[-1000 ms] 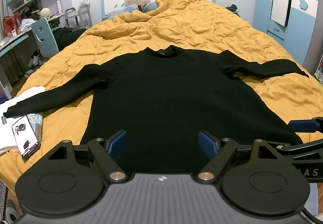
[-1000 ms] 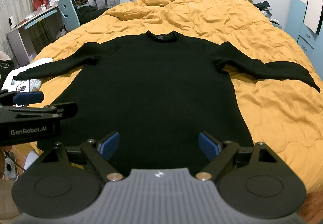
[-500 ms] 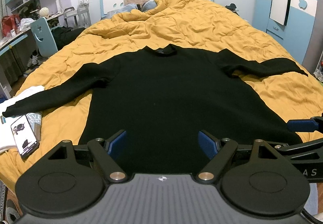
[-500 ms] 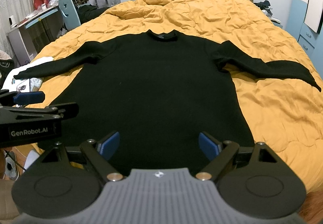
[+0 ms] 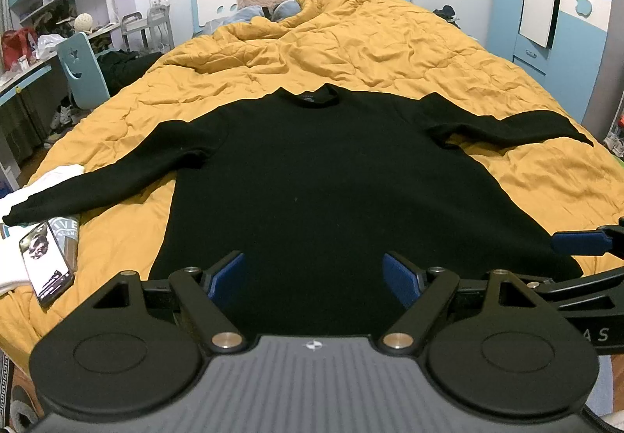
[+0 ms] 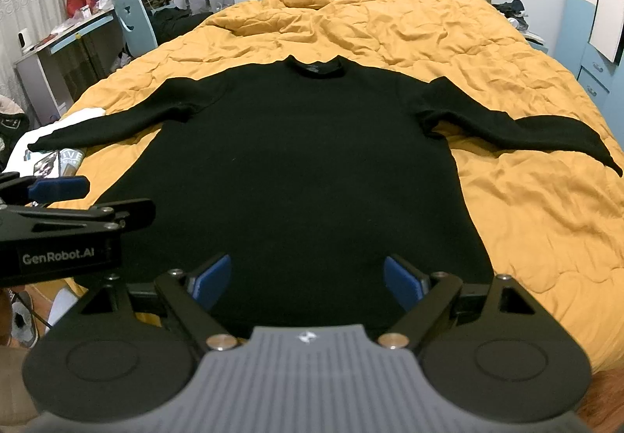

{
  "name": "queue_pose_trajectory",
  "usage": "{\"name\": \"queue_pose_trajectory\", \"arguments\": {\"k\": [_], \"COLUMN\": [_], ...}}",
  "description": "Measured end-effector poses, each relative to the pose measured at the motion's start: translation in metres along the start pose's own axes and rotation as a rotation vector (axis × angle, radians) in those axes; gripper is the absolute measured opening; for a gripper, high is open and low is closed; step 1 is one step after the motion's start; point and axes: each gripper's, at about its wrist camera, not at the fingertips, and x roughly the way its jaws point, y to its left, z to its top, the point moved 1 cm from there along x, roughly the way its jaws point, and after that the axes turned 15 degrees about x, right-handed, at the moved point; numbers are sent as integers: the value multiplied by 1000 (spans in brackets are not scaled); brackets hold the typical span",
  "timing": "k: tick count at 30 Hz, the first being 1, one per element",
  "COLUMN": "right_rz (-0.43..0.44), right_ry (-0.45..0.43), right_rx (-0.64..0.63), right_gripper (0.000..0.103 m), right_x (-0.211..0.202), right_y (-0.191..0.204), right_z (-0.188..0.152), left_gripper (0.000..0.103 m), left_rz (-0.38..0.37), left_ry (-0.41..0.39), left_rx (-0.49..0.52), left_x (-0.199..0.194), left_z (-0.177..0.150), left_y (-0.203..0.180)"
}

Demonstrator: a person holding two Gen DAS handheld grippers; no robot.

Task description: Fold small clothes

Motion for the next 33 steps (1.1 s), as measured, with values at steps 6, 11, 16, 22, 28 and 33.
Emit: {"name": "queue_pose_trajectory", "arguments": {"k": [6, 11, 16, 22, 28, 33], "right_rz": [0, 0, 0, 0, 9, 10], "right_ry": [2, 1, 1, 2, 7, 9], "right_rx": [0, 0, 0, 0, 3, 5], "right_gripper": [82, 82, 82, 82, 82, 82], "right_x": [1, 1, 0, 1, -1, 0], "right_y": [2, 1, 1, 2, 4, 4], "right_z": [0, 1, 1, 0, 2, 3], "left_gripper": [94, 94, 94, 94, 94, 94], "left_rz": [-1, -2, -2, -3, -6, -7], "left_ry": [1, 1, 1, 3, 6, 6], "left_rx": [0, 1, 0, 0, -4, -2], "left_x": [-1, -1, 0, 0, 1, 1], "left_z": [-2, -1, -2, -2, -3, -2], "left_y": [-3, -2, -3, -3, -5, -5]}}
